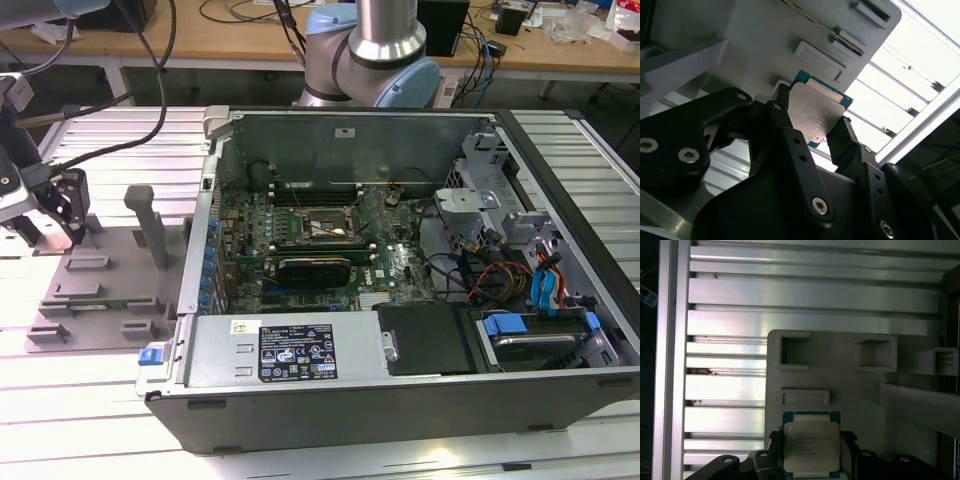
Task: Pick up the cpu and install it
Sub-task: 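Pick up the cpu and move it towards the insertion slot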
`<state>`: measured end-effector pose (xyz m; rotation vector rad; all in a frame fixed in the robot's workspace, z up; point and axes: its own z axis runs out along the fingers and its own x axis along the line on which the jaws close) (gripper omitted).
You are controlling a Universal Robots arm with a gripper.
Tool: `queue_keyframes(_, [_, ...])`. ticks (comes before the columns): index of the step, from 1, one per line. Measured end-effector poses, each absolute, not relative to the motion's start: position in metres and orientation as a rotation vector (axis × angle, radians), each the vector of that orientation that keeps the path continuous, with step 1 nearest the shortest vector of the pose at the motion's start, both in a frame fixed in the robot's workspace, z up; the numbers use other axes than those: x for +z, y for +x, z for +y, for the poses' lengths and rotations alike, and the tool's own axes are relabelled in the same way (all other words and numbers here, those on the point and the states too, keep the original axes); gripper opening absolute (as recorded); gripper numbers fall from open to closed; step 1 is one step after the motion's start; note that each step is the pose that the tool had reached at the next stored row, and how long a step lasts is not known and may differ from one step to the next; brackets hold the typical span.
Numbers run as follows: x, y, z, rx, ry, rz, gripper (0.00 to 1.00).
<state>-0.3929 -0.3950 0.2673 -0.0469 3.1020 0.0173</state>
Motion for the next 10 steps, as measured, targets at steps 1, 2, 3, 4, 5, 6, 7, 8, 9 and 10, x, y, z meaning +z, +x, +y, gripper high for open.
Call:
queue_keyframes(1, [0.268, -0.393, -0.395, 0.017, -0.047, 3.102, 0.55])
queue_keyframes(2, [0.27, -0.393, -0.395, 0.017, -0.047, 3.102, 0.55])
queue_keyframes(3, [0.271, -0.393, -0.395, 0.017, -0.047, 3.102, 0.55])
queue_keyframes(4, [0.272, -0.393, -0.395, 0.017, -0.047, 3.102, 0.55])
queue_keyframes(5, [0.273, -0.393, -0.395, 0.017, -0.047, 3.102, 0.55])
queue_keyframes(6, [0.274, -0.393, -0.395, 0.017, -0.047, 3.102, 0.55])
queue_keyframes(7, [0.275, -0.393, -0.395, 0.017, -0.047, 3.102, 0.55])
queue_keyframes(8, [0.277, -0.393, -0.395, 0.017, -0.047, 3.102, 0.55])
queue_keyframes(9, [0.277, -0.393, -0.395, 0.017, -0.047, 3.102, 0.55])
queue_keyframes(10, [0.278, -0.393, -0.395, 0.017, -0.047, 3.102, 0.55])
